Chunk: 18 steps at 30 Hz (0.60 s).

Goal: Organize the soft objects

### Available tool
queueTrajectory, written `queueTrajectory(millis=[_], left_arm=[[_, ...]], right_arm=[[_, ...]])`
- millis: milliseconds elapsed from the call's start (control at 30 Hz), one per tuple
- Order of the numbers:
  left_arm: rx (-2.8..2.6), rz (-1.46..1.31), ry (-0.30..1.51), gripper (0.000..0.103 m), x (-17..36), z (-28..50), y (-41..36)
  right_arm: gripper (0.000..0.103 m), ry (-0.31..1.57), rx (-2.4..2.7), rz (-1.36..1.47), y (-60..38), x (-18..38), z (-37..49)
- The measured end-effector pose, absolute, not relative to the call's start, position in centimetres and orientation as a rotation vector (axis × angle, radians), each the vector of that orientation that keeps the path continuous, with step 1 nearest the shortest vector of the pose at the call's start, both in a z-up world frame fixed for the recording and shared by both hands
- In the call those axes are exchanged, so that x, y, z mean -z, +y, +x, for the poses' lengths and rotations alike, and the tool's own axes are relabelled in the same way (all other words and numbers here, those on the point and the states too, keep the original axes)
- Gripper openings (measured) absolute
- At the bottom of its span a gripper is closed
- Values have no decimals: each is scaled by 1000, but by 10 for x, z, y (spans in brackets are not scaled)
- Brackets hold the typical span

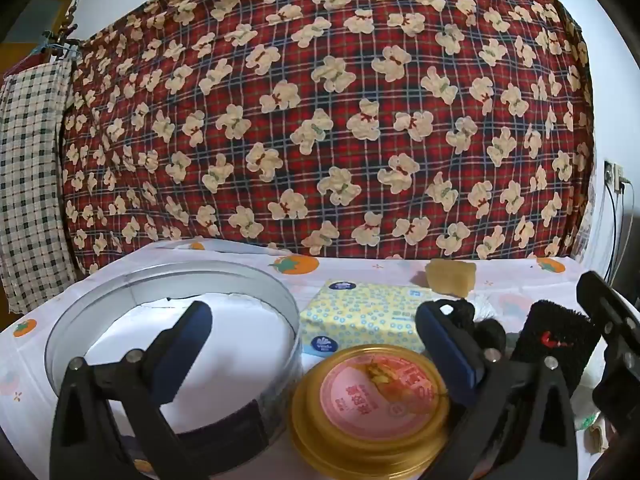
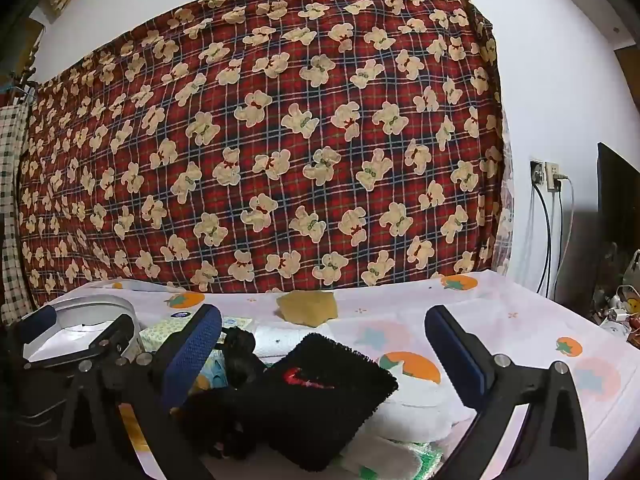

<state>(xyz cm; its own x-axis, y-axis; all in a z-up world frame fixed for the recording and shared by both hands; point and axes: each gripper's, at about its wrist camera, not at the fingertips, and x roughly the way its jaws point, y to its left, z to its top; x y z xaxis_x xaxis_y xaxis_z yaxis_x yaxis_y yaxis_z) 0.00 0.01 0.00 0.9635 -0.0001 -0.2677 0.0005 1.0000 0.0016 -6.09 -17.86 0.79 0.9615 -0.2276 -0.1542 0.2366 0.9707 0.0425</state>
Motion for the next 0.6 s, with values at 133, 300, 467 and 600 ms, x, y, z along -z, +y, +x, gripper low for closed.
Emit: queueTrajectory(millis=[133,300,467,600], left_arm=[[2,-1,271,103,0,0,0],[3,-9,278,103,0,0,0],[3,-9,278,103,0,0,0],[2,-9,278,103,0,0,0]], right_arm=[[103,167,237,63,-179,-7,-60],[103,167,236,67,-180,-7,-60],[103,166,237,68,-181,-6,-59],[103,166,238,70,-182,-6,-59]])
